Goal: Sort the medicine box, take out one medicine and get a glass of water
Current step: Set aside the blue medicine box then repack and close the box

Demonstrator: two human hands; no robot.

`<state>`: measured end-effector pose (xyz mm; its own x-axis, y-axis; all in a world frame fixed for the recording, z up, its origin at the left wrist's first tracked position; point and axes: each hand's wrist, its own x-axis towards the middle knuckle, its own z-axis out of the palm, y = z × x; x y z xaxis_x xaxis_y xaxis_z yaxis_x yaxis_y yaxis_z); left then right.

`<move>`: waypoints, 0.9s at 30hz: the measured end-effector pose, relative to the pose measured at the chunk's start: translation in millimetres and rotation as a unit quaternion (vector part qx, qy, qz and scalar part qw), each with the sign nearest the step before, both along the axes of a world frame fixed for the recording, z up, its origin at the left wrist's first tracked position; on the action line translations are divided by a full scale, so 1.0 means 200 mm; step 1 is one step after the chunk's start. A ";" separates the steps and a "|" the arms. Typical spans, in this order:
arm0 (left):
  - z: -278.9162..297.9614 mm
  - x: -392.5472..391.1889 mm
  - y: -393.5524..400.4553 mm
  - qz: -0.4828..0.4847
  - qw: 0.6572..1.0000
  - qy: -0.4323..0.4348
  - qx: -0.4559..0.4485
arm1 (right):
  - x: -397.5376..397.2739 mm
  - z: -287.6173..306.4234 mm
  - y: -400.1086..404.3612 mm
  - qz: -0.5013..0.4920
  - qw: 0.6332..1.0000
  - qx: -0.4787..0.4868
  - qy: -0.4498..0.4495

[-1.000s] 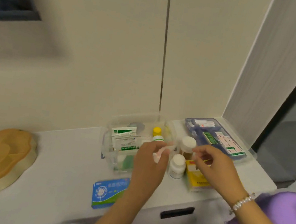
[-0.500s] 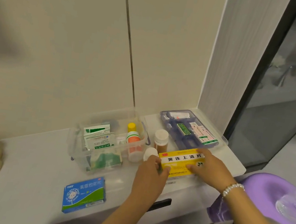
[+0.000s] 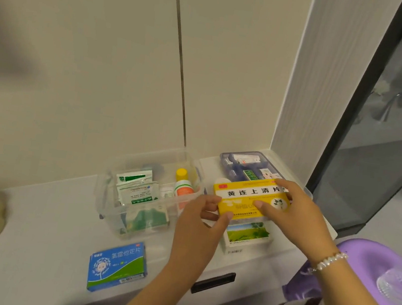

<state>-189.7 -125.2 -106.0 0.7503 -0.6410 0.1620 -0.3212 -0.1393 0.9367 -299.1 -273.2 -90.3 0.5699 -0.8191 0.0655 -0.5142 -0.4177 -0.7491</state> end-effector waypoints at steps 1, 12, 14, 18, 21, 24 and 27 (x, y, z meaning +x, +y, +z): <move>0.02 0.02 0.01 0.009 1.000 -0.001 -0.011 | 0.02 0.01 0.02 0.001 1.000 -0.003 -0.020; 0.06 0.36 0.19 0.128 0.989 -0.062 -0.047 | 0.39 0.05 0.21 0.048 0.990 -0.007 -0.136; 0.08 0.42 0.22 0.140 0.987 -0.070 -0.047 | 0.46 0.07 0.24 0.062 0.986 -0.002 -0.154; 0.10 0.56 0.28 0.169 0.983 -0.066 -0.034 | 0.61 0.08 0.27 0.101 0.979 0.033 -0.174; 0.10 0.65 0.34 0.204 0.977 -0.066 -0.008 | 0.71 0.05 0.28 0.119 0.978 0.051 -0.162; 0.08 0.73 0.38 0.225 0.972 -0.057 0.020 | 0.79 0.01 0.29 0.139 0.980 0.057 -0.129; 0.04 0.80 0.41 0.228 0.967 -0.051 0.099 | 0.86 -0.04 0.31 0.160 0.981 0.057 -0.096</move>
<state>-30.4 -42.3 -97.9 0.9492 -0.2726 0.1572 -0.2724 -0.4619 0.8441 -128.1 -212.2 -98.2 0.7851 -0.6086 0.1151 -0.2155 -0.4425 -0.8705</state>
